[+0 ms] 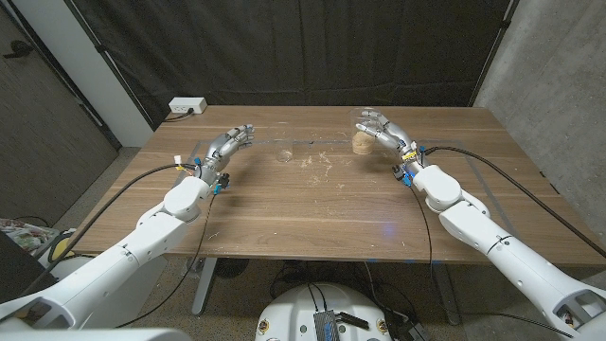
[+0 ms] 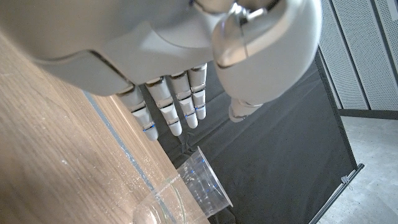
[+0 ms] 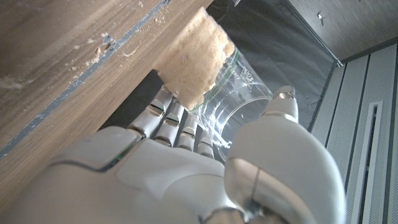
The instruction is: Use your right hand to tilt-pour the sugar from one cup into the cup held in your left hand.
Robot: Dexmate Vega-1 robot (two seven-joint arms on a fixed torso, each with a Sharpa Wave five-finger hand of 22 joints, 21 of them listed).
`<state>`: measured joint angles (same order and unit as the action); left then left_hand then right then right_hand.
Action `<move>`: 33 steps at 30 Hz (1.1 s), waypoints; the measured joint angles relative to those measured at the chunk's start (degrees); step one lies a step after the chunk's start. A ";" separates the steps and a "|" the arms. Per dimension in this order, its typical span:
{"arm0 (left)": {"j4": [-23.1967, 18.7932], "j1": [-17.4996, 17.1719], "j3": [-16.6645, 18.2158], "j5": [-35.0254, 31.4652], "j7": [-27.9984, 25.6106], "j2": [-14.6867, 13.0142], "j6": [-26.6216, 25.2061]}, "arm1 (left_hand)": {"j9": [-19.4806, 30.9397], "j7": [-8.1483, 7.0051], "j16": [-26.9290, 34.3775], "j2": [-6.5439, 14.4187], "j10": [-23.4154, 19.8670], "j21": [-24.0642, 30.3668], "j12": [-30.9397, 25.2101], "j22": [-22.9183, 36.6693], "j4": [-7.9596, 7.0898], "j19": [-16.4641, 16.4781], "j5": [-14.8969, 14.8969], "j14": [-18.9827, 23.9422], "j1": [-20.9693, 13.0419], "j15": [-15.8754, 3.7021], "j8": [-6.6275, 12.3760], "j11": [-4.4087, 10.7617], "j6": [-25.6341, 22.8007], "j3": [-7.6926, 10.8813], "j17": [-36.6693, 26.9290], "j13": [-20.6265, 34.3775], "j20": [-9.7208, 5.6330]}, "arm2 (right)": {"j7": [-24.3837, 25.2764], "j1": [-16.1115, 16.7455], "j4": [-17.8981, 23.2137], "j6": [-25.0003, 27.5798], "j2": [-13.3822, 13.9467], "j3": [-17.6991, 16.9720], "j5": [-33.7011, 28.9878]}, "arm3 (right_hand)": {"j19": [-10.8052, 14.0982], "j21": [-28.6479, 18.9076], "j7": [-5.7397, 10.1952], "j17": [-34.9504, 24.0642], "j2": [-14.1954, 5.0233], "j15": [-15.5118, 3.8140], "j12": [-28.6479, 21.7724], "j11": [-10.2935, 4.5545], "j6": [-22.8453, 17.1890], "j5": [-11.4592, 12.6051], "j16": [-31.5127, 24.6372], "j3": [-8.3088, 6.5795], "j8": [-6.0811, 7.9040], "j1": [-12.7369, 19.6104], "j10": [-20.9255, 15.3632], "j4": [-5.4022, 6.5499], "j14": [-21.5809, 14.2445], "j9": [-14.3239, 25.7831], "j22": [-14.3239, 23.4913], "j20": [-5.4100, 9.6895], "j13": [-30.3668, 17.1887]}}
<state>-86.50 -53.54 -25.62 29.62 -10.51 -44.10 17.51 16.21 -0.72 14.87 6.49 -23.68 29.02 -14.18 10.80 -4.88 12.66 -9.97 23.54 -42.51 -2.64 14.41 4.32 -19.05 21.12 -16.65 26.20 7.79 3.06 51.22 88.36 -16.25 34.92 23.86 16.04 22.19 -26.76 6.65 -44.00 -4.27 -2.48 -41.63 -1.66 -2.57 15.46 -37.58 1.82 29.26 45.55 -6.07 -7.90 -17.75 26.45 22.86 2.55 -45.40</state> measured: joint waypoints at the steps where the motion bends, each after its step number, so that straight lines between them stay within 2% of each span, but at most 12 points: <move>1: -0.11 0.03 -0.10 -0.13 -0.14 -0.07 -0.05 | 0.00 0.00 0.00 0.00 0.00 0.00 0.00 0.00 0.00 0.00 0.00 0.00 0.00 0.00 0.00 0.00 0.00 0.00 0.00 0.00 0.00 | -0.02 0.00 0.42 0.51 0.21 -0.23 0.66 | 0.00 0.00 0.00 0.00 -0.06 0.22 0.00 0.00 0.00 0.00 0.00 0.00 0.00 0.06 0.00 0.00 -0.22 0.14 0.00 0.00 -0.17; 3: -0.29 0.12 -0.25 -0.43 -0.36 -0.16 -0.11 | 0.00 0.00 0.00 0.00 0.00 0.00 0.00 0.00 0.00 0.00 0.00 0.00 0.00 0.00 0.00 0.00 0.00 0.00 0.00 0.00 0.00 | -0.07 0.04 1.06 1.27 0.55 -0.54 1.47 | 0.72 -0.16 -0.22 0.00 -0.06 0.20 0.00 0.00 -0.22 -0.21 0.00 0.00 0.13 0.06 0.00 0.00 -0.41 0.27 -0.01 -0.08 -0.17; 9: -0.78 0.38 -0.77 -1.60 -1.04 -0.66 -0.17 | 0.00 -0.02 0.00 -0.53 0.00 -0.22 0.00 0.00 0.15 0.00 0.00 0.00 0.53 0.00 0.00 0.00 0.02 0.15 -0.27 0.00 0.00 | -0.70 0.32 3.70 3.99 2.29 -1.70 4.38 | 0.71 -0.44 -0.31 0.24 -0.22 0.01 0.00 0.31 -0.31 -0.48 0.47 0.00 0.21 0.22 -0.30 0.00 -0.60 0.53 -0.02 -0.08 -0.39; 17: -0.98 -0.20 -1.13 -3.67 -2.53 -2.02 1.24 | 0.01 -0.84 0.00 -1.06 -0.03 -0.22 0.00 0.00 0.57 -0.30 0.00 0.00 0.00 0.00 0.00 0.42 -0.19 0.09 -0.53 0.00 -0.33 | -2.07 0.62 6.88 7.13 4.95 -3.05 8.24 | 0.71 -0.44 -0.37 0.50 -0.29 0.01 0.00 0.31 -0.23 -0.85 1.14 0.00 0.21 0.29 -0.30 0.00 -0.60 0.79 -0.03 -0.08 -0.72; 19: -1.33 -0.54 -1.20 -4.67 -3.41 -2.59 1.45 | 0.01 -1.34 0.00 -1.09 -0.34 -0.22 0.00 0.00 0.79 0.12 0.00 0.00 0.00 0.00 0.23 0.97 -0.50 0.00 -0.53 -0.01 -0.75 | -2.29 0.63 7.31 7.62 5.37 -3.24 8.83 | 0.71 -0.44 -0.52 0.50 -0.29 0.01 0.00 0.31 -0.08 -1.05 1.24 0.00 0.21 0.29 -0.30 0.00 -0.60 0.79 -0.03 -0.08 -0.72; 21: -1.69 -0.85 -1.30 -5.58 -4.28 -3.05 1.45 | 0.01 -1.67 0.00 -1.99 -0.40 -0.22 0.00 0.00 0.95 0.58 0.00 0.00 -0.02 0.00 0.23 1.62 -0.58 -0.16 -0.53 -0.01 -1.24 | -2.43 0.63 7.62 7.99 5.68 -3.38 9.32 | 0.71 -0.44 -0.52 0.50 -0.29 0.01 0.00 0.31 -0.08 -1.06 1.27 0.00 0.20 0.29 -0.30 0.00 -0.60 0.79 -0.03 -0.09 -0.72; 23: -2.44 -1.36 -1.45 -7.31 -5.86 -3.93 1.25 | 0.01 -2.37 0.00 -2.20 -0.42 -0.22 0.00 0.00 0.99 0.64 0.00 0.00 0.21 0.00 0.23 1.66 -0.71 -0.21 -0.53 -0.01 -1.87 | -2.69 0.62 8.02 8.48 6.12 -3.54 10.02 | 0.70 -0.44 -0.52 0.70 -0.28 0.01 0.00 0.31 -0.08 -1.28 1.27 0.00 0.20 0.28 -0.30 0.00 -0.60 0.79 -0.03 -0.08 -0.90; 27: -3.62 -1.90 -1.75 -10.29 -8.29 -5.01 -0.26 | 0.01 -3.42 -0.36 -3.18 0.57 -0.22 0.46 0.00 1.43 1.06 0.00 -1.29 0.44 0.17 0.20 2.60 0.34 -0.65 -0.53 0.25 -2.33 | -3.01 0.49 8.55 8.98 6.81 -3.80 10.97 | 0.70 -0.44 -0.51 0.77 -0.28 0.01 0.00 0.31 -0.08 -1.28 1.67 0.00 0.20 0.28 -0.30 0.00 -0.60 1.06 -0.03 -0.08 -0.97; 28: -4.13 -2.12 -1.89 -11.59 -9.88 -5.48 -1.06 | 0.01 -3.65 -0.47 -3.95 1.06 -0.22 0.48 -0.01 1.60 1.03 0.00 -1.57 0.15 0.29 -0.01 2.60 0.66 -0.82 -0.53 0.26 -2.69 | -3.03 0.47 8.61 9.03 6.91 -3.82 11.10 | 0.70 -0.44 -0.51 0.78 -0.28 0.01 0.00 0.31 -0.08 -1.50 1.67 0.00 0.20 0.28 -0.30 0.00 -0.60 1.06 -0.03 -0.09 -0.97; 33: -5.62 -2.58 -2.47 -15.99 -13.78 -6.53 -3.79 | 0.23 -3.57 -1.13 -5.91 3.03 -0.21 1.19 0.08 2.19 0.83 0.00 -3.67 1.37 0.30 -0.45 2.56 2.83 -1.78 -0.80 0.52 -2.89 | -3.13 0.46 9.03 9.18 7.43 -4.00 11.85 | 0.70 -0.87 -0.51 0.78 -0.28 0.01 0.00 0.31 -0.08 -1.57 1.67 0.00 0.42 0.28 -0.30 0.00 -0.59 1.06 -0.03 -0.09 -1.20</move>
<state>-92.12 -56.12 -28.09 13.63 -24.29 -50.63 13.71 16.44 -4.29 13.74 0.58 -20.65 28.81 -13.00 10.87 -2.70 13.49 -9.97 19.87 -41.14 -2.34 13.96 6.88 -16.22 19.34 -17.44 26.72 4.89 -0.07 51.68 97.38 -7.07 42.35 19.86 27.89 22.90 -27.63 6.13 -43.22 -4.55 -2.47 -41.62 -1.35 -2.65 13.89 -35.91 1.82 29.68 45.83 -6.37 -7.90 -18.34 27.51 22.83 2.46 -46.60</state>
